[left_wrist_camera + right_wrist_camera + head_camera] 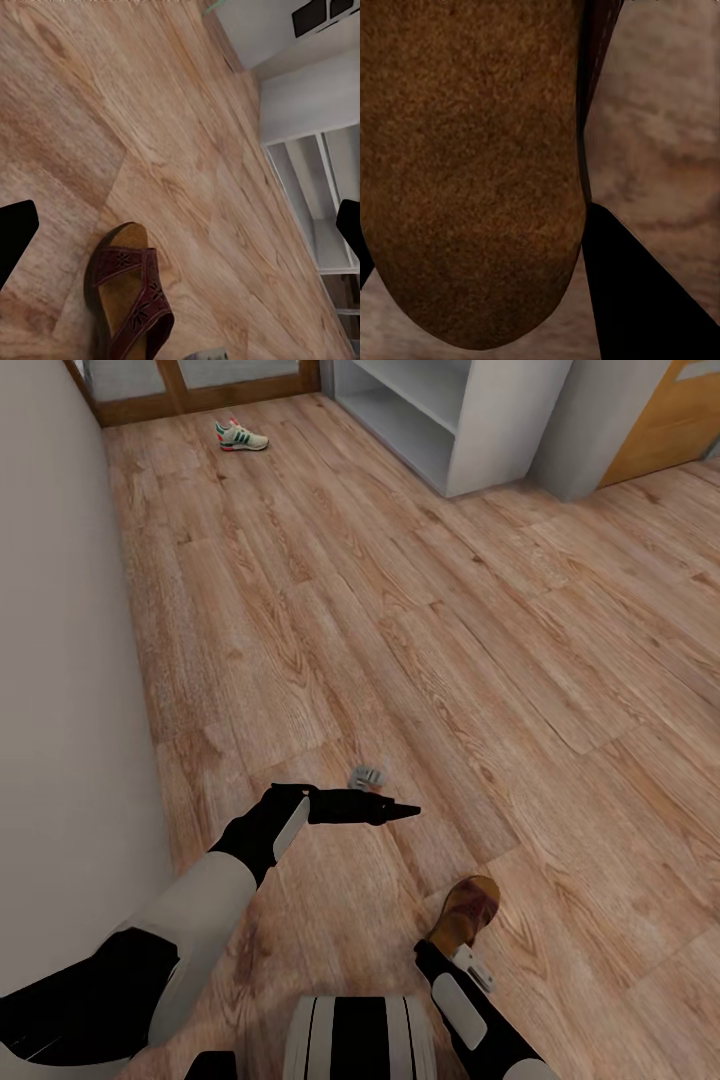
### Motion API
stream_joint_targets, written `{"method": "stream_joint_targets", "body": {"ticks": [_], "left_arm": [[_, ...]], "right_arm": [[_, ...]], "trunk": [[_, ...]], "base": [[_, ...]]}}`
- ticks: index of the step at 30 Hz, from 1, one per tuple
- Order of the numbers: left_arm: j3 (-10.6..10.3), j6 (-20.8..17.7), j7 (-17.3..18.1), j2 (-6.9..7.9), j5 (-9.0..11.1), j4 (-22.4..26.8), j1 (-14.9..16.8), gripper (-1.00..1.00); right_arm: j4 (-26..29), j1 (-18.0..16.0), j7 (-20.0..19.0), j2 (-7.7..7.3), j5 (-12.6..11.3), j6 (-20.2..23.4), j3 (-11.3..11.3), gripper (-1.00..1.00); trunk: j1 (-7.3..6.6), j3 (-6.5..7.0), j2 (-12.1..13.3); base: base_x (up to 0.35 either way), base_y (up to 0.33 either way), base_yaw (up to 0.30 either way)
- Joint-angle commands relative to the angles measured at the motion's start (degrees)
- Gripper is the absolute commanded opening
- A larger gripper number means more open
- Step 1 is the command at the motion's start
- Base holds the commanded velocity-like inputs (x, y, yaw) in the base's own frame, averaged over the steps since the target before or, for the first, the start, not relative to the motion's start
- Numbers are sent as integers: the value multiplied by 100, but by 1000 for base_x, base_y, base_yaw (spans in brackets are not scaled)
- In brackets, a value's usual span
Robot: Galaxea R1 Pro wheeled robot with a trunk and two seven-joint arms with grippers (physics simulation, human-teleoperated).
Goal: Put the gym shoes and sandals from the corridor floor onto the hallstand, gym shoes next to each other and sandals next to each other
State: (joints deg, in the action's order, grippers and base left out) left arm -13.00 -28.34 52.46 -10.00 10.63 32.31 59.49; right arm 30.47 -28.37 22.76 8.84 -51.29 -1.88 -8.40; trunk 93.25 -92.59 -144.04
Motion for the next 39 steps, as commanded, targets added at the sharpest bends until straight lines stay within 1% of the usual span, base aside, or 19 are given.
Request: {"method": "stream_joint_targets", "body": {"ticks": [1,8,31,39], "left_arm": [[-3,-49,1,0,34,5,2,100],[6,-51,1,0,32,20,1,100],[23,-56,-1,0,33,39,1,100],[-4,-58,1,0,28,47,9,100]], "right_arm": [[8,-1,35,-5,-86,-31,-39,-100],[19,-1,35,-35,-86,-31,-31,-100],[58,-1,14,-40,-77,-25,-48,-100],[80,-1,-9,-40,-40,-25,-70,-100]], "trunk": [[-1,-3,-1],[-1,-3,-1],[-60,507,30],[-81,684,40]], "base": [[0,0,0],[0,0,0],[0,0,0],[0,0,0]]}}
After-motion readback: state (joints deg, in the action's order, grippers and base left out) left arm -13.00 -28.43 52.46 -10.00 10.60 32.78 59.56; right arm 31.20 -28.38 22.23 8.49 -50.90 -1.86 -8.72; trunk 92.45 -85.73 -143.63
